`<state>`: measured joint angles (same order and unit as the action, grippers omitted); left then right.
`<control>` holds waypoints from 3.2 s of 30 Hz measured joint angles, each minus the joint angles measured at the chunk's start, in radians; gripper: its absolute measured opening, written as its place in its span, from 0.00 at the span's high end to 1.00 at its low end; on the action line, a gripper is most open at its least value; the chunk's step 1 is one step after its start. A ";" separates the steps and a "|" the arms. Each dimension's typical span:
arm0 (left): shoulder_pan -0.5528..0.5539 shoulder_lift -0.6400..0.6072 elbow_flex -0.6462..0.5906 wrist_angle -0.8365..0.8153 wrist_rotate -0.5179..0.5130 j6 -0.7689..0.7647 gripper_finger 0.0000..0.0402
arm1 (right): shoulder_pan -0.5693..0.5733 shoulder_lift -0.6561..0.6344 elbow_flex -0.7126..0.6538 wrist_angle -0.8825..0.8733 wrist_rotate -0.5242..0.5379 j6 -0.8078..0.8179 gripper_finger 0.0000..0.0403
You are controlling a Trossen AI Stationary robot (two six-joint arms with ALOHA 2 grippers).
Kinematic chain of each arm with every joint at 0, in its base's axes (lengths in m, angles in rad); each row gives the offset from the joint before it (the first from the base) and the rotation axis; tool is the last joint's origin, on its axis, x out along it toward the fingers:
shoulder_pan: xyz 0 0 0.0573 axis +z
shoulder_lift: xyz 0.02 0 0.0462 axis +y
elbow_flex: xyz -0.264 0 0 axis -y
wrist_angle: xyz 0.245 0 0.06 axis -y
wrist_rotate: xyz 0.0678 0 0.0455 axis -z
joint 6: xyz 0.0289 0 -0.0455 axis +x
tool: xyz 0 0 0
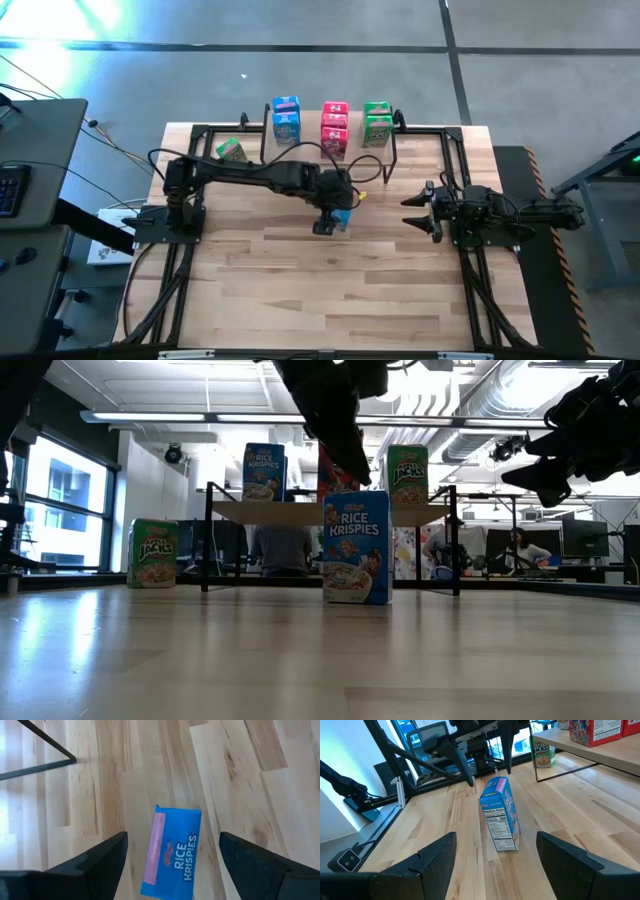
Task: Stack cereal on shelf
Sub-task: Put the blue cereal box on the shelf aligned with the other blue cereal boxes
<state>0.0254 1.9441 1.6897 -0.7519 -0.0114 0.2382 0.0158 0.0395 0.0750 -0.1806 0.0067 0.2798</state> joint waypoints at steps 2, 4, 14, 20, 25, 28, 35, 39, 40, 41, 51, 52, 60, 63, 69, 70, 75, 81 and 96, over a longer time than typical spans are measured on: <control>0.000 0.013 0.000 0.005 0.000 0.000 0.24 | 0.000 0.000 0.000 0.000 0.000 0.000 0.34; 0.000 0.027 0.000 0.007 0.000 0.000 0.24 | 0.000 0.000 0.000 0.000 0.000 0.000 0.34; -0.002 0.076 0.000 0.008 0.000 0.000 0.24 | 0.000 0.000 0.000 0.000 0.000 0.000 0.34; -0.002 0.076 0.000 -0.001 0.000 0.011 0.32 | 0.000 0.000 0.000 0.000 0.000 0.000 0.34; -0.002 0.076 -0.015 -0.003 0.000 0.018 0.43 | 0.000 0.000 0.000 0.000 0.000 0.000 0.34; -0.003 0.076 -0.027 -0.010 0.000 0.017 0.48 | 0.000 0.000 0.000 0.000 0.000 0.000 0.34; -0.009 0.076 -0.027 -0.012 0.000 0.010 0.58 | 0.000 0.000 0.000 0.000 0.000 0.000 0.34; -0.010 0.076 -0.027 -0.015 0.000 0.011 0.61 | 0.000 0.000 0.000 0.000 0.000 0.000 0.34; -0.012 0.076 -0.027 -0.017 0.000 0.011 0.62 | 0.000 0.000 0.000 0.000 0.000 0.000 0.34; -0.013 0.076 -0.027 -0.019 0.000 0.011 0.63 | 0.000 0.000 0.000 0.000 0.000 0.000 0.34; -0.019 0.015 -0.027 -0.153 0.007 -0.017 0.67 | 0.000 0.001 0.000 0.000 0.000 0.000 0.34; -0.019 0.000 -0.027 -0.178 0.007 -0.022 0.67 | 0.000 0.001 0.000 0.000 0.000 0.000 0.34; -0.012 -0.160 -0.026 -0.342 -0.048 -0.035 0.67 | 0.000 0.000 0.000 0.000 0.000 0.000 0.34; 0.000 -0.219 -0.026 -0.388 -0.078 -0.035 0.67 | 0.000 0.000 0.000 0.000 0.000 0.000 0.34; 0.048 -0.321 -0.025 -0.429 -0.099 -0.034 0.67 | 0.000 0.000 0.000 0.000 0.000 0.000 0.34; 0.058 -0.336 -0.025 -0.440 -0.104 -0.028 0.67 | 0.000 0.001 0.000 0.000 0.000 0.000 0.34; 0.113 -0.388 -0.025 -0.453 -0.130 0.004 0.67 | 0.000 0.000 0.000 0.000 0.000 0.000 0.34; 0.190 -0.397 -0.025 -0.460 -0.132 0.051 0.67 | 0.000 0.000 0.000 0.000 0.000 0.000 0.34; 0.336 -0.397 -0.025 -0.409 -0.130 0.175 0.67 | 0.000 0.000 0.000 0.000 0.000 0.000 0.34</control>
<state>0.3616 1.5475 1.6646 -1.1614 -0.1417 0.4129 0.0158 0.0391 0.0746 -0.1807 0.0067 0.2798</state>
